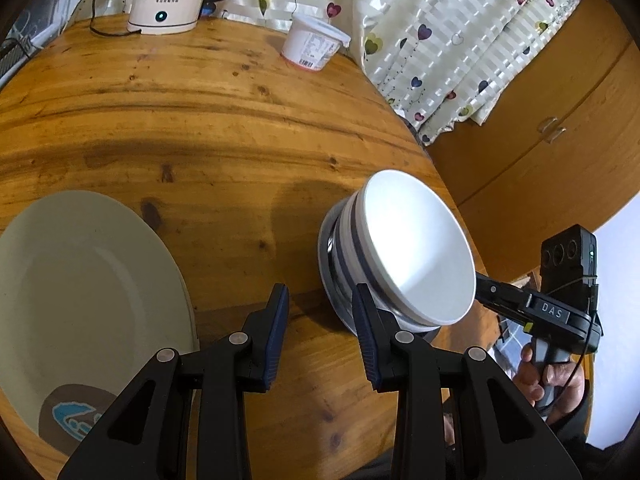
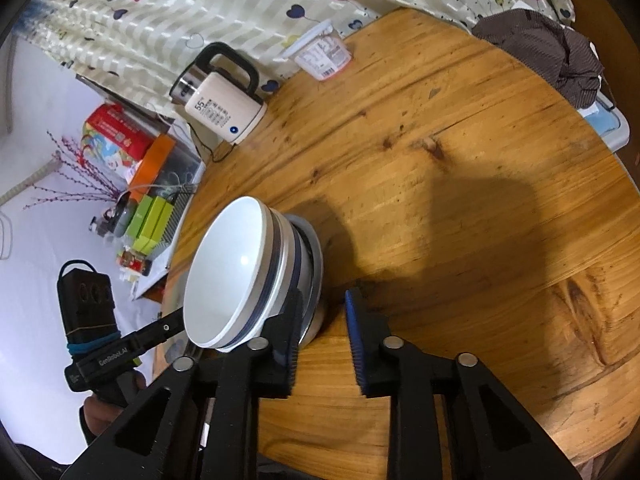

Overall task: Organize plates and bowls
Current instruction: 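Grasp the rim of the steel bowl stack with both grippers, then carry the bowl stack with both grippers over the beige plate stack, then lower the bowl stack onto the plates and open both grippers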

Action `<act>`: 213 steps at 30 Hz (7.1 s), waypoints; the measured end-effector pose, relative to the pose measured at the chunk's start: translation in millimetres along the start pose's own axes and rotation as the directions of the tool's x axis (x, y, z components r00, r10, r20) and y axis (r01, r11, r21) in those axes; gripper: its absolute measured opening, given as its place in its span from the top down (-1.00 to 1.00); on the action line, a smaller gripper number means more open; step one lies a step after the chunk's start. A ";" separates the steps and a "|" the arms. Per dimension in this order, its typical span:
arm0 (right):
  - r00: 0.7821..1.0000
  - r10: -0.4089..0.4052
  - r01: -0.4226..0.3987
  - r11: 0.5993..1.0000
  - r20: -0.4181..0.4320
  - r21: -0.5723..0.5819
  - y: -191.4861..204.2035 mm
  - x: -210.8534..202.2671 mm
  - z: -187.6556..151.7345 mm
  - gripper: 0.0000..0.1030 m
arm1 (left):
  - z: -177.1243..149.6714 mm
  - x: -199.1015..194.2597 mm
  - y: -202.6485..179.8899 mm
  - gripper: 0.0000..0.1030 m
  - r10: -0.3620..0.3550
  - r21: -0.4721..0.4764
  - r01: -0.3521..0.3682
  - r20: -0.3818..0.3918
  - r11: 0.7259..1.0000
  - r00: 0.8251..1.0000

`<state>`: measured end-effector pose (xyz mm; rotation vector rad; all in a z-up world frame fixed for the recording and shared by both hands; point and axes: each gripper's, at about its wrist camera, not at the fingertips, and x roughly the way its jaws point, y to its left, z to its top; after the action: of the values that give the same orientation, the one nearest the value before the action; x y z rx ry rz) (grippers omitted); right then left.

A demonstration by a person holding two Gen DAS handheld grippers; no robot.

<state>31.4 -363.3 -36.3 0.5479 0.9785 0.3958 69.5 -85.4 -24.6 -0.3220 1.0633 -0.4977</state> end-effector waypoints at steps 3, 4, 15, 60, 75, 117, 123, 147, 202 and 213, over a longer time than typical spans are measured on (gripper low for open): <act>1.000 -0.001 0.001 1.000 -0.013 0.004 -1.4 3.5 -0.4 0.63 | -0.2 3.7 1.3 0.34 0.000 -0.005 0.000 -0.015 1.000 1.000; 1.000 -0.001 0.001 1.000 -0.016 0.004 -1.8 4.4 -0.4 0.64 | -0.1 3.8 1.9 0.34 0.000 -0.006 0.000 -0.018 1.000 1.000; 0.999 0.023 -0.023 1.000 -0.035 0.002 1.3 10.0 0.4 0.84 | 0.7 10.0 2.4 0.34 -0.008 0.000 0.008 -0.041 1.000 0.999; 0.999 -0.007 0.007 1.000 -0.035 -0.006 2.8 12.8 3.0 0.85 | 0.8 13.4 12.6 0.85 -0.170 -0.050 0.168 -0.039 0.985 0.985; 1.000 -0.004 0.003 1.000 -0.027 -0.024 13.4 7.1 6.0 0.85 | 3.9 1.3 10.5 0.85 -0.157 -0.033 0.156 -0.012 0.987 0.988; 0.996 0.050 -0.061 0.987 -0.078 -0.146 90.7 36.5 22.2 0.85 | 4.4 -67.8 43.7 0.85 -0.064 -0.105 0.077 0.116 0.992 0.991; 0.994 0.057 -0.072 0.984 -0.098 -0.162 101.5 45.0 20.4 0.85 | -1.0 -76.3 54.5 0.85 -0.045 -0.126 0.061 0.130 0.990 0.991; 0.975 0.080 -0.129 0.963 -0.206 -0.238 158.7 101.4 9.2 0.85 | -29.1 -113.5 109.9 0.85 0.051 -0.243 -0.006 0.177 0.970 0.983; 0.951 0.068 -0.150 0.954 -0.301 -0.258 182.6 141.0 -8.5 0.82 | -54.5 -132.4 138.1 0.85 0.118 -0.327 -0.056 0.173 0.944 0.978; 0.957 0.086 -0.154 0.960 -0.278 -0.235 175.0 130.2 -4.5 0.44 | -55.0 -138.9 134.8 0.78 0.143 -0.336 -0.070 0.197 0.939 0.970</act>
<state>80.9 -151.4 -20.3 0.3260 1.1336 0.7089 -2.5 101.9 -10.5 -0.5963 0.9399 -0.1790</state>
